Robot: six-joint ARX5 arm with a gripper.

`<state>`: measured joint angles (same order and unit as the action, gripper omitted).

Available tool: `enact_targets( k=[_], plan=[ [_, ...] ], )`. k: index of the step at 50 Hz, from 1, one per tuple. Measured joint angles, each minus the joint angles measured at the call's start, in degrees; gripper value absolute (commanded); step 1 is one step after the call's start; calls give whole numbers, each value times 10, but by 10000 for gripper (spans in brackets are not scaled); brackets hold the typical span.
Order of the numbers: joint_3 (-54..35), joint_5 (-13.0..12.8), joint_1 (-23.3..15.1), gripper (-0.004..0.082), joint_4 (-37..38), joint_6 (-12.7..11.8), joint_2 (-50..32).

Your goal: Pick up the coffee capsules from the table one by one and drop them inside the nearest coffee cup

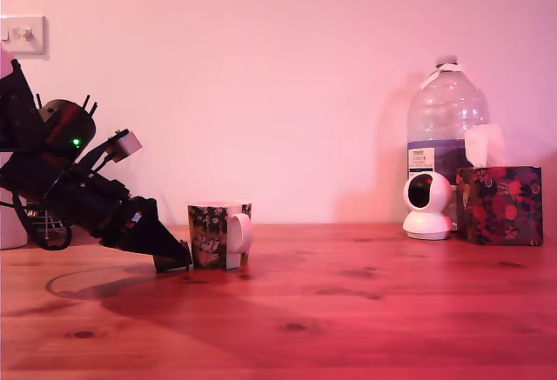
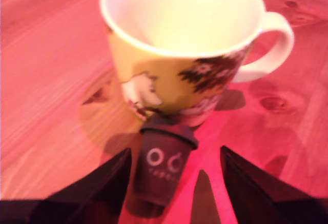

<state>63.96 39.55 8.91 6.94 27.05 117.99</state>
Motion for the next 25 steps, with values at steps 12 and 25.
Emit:
enact_targets(
  k=[12, 25],
  plan=[
    [2, -22, 0, 425, -14, 0, 0],
    [2, -46, 0, 299, -32, 4, 0]
  ],
)
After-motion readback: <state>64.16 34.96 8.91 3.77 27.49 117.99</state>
